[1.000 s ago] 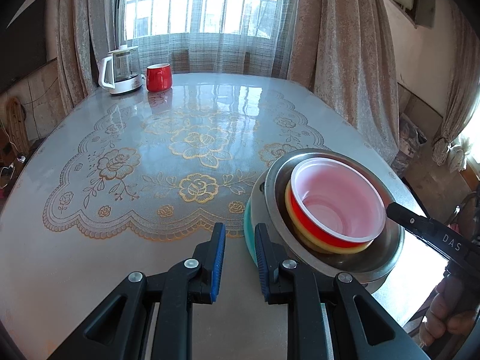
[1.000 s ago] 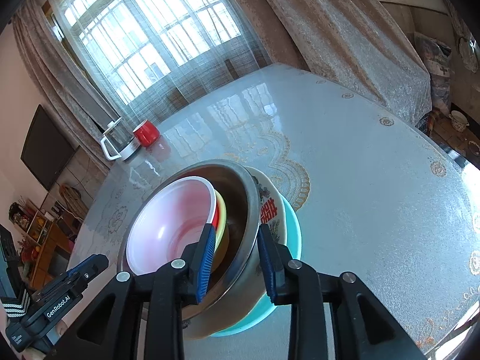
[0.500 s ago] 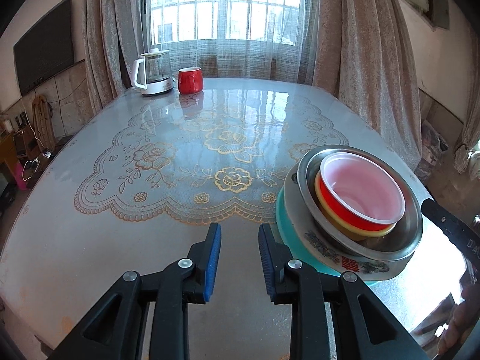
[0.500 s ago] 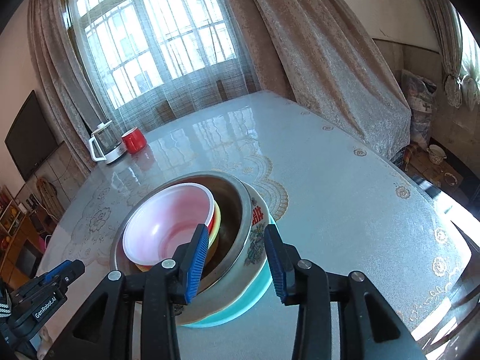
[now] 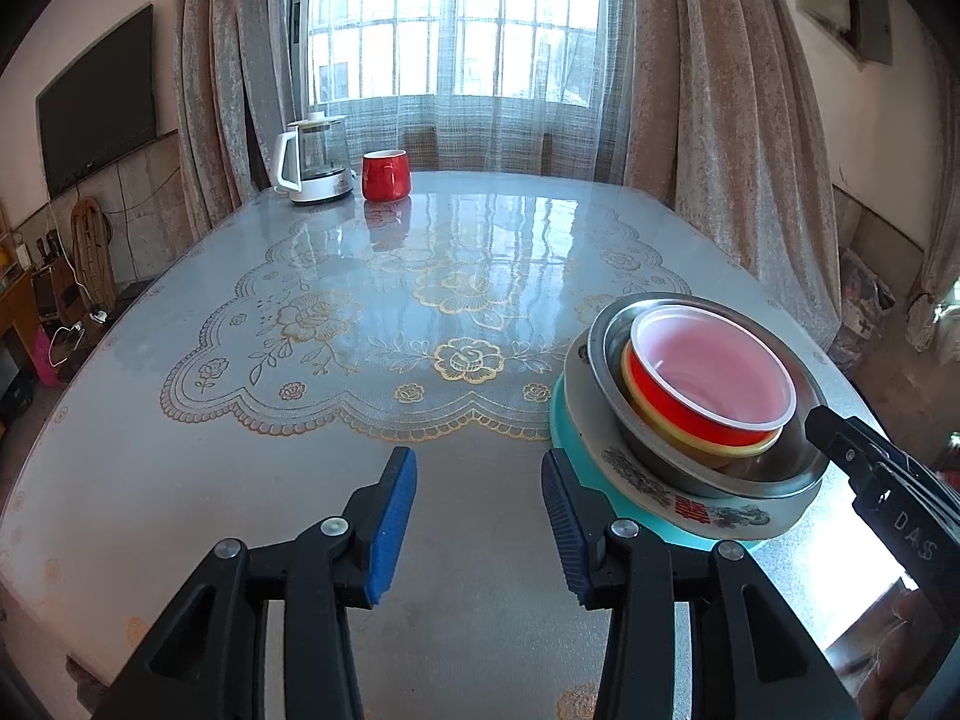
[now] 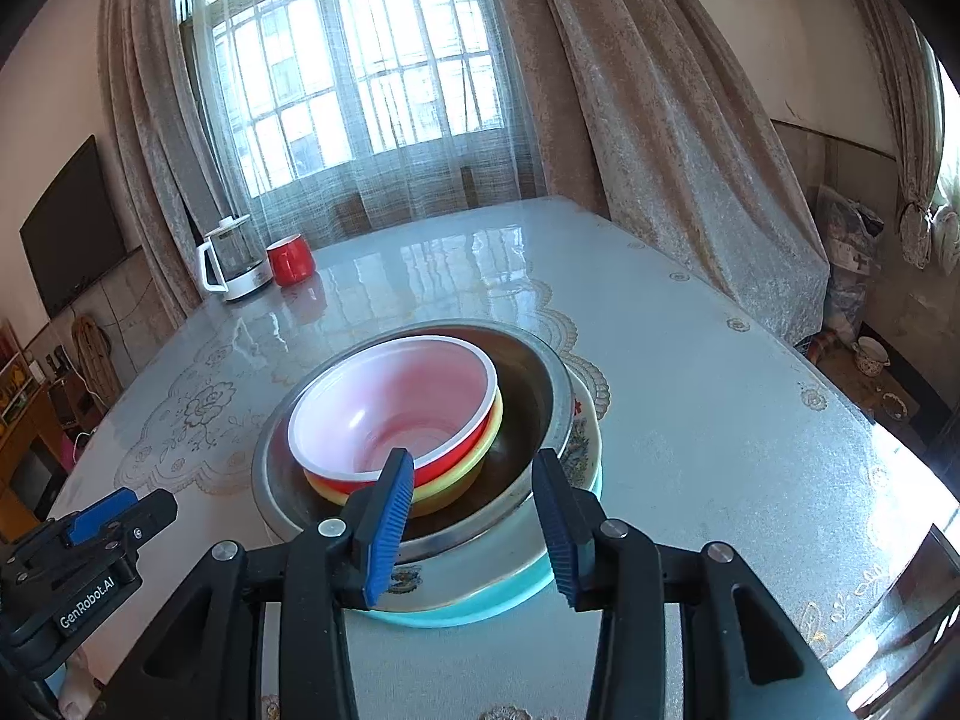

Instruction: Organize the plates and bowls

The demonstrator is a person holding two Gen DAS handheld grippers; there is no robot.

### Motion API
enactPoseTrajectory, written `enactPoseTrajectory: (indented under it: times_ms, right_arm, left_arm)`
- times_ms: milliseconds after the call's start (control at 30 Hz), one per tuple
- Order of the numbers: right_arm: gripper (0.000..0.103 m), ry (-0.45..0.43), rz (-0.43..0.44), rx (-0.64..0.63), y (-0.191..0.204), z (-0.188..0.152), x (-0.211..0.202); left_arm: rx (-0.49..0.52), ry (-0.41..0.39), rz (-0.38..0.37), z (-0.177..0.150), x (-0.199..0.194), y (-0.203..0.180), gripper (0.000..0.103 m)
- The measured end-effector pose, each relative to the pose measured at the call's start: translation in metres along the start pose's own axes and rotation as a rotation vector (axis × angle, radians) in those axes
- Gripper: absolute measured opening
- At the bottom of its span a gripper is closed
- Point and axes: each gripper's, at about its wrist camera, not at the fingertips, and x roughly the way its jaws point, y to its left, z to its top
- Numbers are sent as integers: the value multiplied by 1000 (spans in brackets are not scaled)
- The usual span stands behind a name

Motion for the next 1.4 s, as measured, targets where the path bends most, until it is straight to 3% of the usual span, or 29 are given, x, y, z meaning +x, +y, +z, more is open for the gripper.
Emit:
enactPoseTrajectory:
  times_ms: [333, 1400]
  right_arm:
    - [42, 3, -2, 2, 1, -1, -1]
    - [43, 3, 1, 6, 2, 1, 3]
  left_arm:
    - [20, -19, 6, 2, -3, -6, 50]
    - [40, -30, 44, 2, -3, -8, 51]
